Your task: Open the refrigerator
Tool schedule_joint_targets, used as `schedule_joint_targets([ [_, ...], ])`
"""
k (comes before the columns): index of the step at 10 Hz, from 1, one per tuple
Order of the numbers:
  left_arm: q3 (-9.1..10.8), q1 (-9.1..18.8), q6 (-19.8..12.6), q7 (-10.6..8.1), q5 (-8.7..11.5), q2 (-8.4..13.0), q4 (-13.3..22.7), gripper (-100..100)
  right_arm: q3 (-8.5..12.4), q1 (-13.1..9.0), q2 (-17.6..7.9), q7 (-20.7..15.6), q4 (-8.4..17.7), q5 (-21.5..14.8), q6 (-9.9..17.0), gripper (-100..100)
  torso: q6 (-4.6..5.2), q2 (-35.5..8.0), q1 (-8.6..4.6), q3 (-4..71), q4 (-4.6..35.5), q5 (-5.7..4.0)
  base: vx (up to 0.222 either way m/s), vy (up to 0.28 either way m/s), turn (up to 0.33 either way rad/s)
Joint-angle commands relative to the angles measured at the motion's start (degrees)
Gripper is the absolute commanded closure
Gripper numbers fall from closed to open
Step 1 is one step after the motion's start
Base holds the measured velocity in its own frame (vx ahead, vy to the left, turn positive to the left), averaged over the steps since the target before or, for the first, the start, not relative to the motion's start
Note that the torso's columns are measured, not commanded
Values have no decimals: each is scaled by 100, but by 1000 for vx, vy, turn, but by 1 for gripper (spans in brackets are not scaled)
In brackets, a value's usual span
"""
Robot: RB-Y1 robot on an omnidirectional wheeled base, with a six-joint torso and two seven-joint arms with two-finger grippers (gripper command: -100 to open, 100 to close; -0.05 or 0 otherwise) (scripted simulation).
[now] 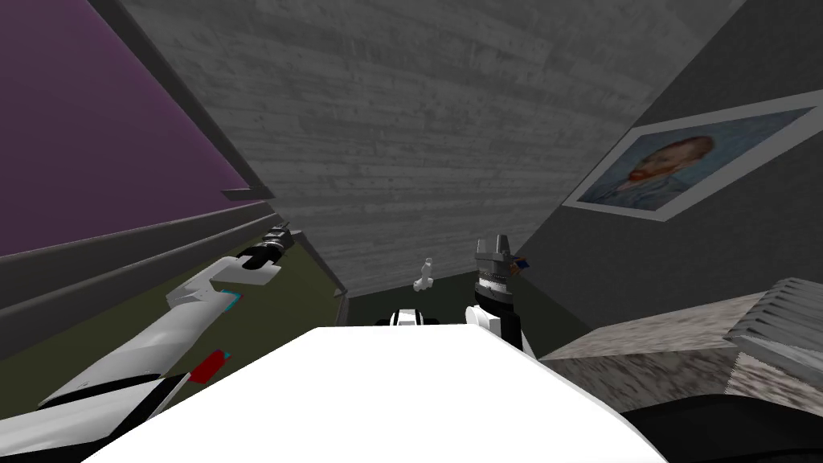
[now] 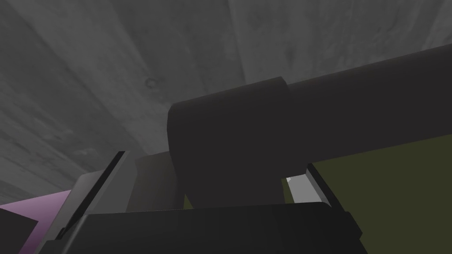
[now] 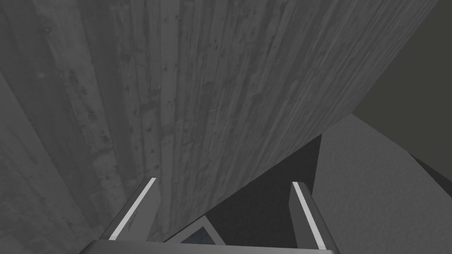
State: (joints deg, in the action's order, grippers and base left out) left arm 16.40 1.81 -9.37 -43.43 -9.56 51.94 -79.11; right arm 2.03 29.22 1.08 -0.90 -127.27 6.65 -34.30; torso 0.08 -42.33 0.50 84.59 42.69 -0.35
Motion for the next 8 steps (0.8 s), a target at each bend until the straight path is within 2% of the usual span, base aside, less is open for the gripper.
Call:
schedule_joint_targets([
  [1, 96, 134, 78, 6, -67, 50, 444, -100, 0, 1, 0, 0, 0, 0, 0, 0, -37, 15, 3, 7, -6, 4, -5, -3, -17],
  [2, 96, 134, 78, 6, -67, 50, 580, -100, 0, 3, 0, 0, -1, 0, -1, 0, -56, 24, 19, 11, -18, 21, 20, -12, -4],
  [3, 234, 443, 364, -85, -273, 187, 754, -100, 0, 3, 1, 0, -1, 0, -1, 0, -69, 29, 45, 15, -27, 33, -98, -46, -284],
  [4, 234, 442, 364, -85, -273, 187, 794, -100, 0, 0, 0, 0, 0, 0, 0, 0, 3, 14, 24, 13, -5, 4, -149, -25, -220],
  [5, 234, 445, 364, -85, -273, 187, 1092, -100, 0, 0, 0, 0, 0, 0, 0, 0, 5, 15, 17, 9, 4, -7, -67, 1, -60],
  [8, 234, 445, 364, -85, -273, 187, 1391, -100, 0, 3, 0, 0, -1, 0, -1, 0, -64, 21, 56, 14, -7, 10, 10, -10, 4],
])
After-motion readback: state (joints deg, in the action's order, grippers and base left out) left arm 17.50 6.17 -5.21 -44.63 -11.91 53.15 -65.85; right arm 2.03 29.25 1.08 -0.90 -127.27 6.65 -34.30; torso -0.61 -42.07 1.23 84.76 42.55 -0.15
